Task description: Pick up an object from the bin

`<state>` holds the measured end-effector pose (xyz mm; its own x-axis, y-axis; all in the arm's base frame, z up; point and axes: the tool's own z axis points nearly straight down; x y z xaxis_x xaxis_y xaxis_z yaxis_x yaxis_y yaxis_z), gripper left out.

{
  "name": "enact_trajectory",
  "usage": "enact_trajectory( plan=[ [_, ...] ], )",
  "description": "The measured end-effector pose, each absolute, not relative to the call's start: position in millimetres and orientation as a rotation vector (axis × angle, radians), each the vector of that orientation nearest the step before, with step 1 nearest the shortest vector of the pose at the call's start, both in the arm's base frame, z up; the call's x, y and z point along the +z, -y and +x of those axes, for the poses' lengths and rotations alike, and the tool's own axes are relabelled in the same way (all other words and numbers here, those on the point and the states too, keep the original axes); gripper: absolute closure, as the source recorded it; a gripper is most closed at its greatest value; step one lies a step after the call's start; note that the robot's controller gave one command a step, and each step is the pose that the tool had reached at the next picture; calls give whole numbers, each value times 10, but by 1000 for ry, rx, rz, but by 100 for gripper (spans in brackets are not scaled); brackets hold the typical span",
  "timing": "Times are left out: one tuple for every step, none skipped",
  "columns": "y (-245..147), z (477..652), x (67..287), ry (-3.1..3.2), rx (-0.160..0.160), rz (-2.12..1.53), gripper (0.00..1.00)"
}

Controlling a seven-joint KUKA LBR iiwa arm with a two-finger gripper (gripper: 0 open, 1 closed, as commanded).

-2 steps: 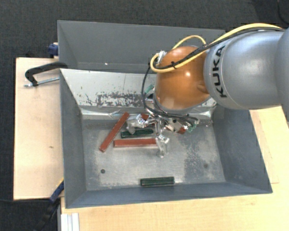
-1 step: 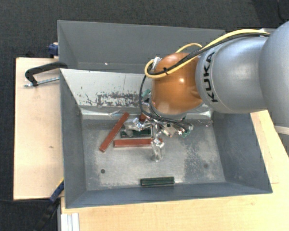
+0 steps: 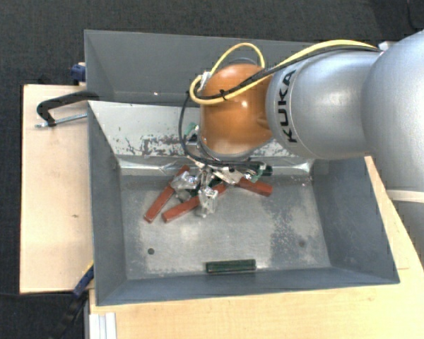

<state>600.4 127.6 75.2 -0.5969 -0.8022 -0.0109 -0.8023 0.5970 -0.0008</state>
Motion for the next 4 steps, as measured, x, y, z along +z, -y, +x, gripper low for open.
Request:
enact_trajectory(
  plan=[
    [-1276, 6004, 754, -2798, 7, -1406, 100],
    [-1228, 5968, 2236, -2802, 0, -1399, 100],
    [-1227, 5961, 2224, -2805, 2, -1400, 0],
    [-1227, 5960, 2224, -2805, 2, -1400, 0]
  ],
)
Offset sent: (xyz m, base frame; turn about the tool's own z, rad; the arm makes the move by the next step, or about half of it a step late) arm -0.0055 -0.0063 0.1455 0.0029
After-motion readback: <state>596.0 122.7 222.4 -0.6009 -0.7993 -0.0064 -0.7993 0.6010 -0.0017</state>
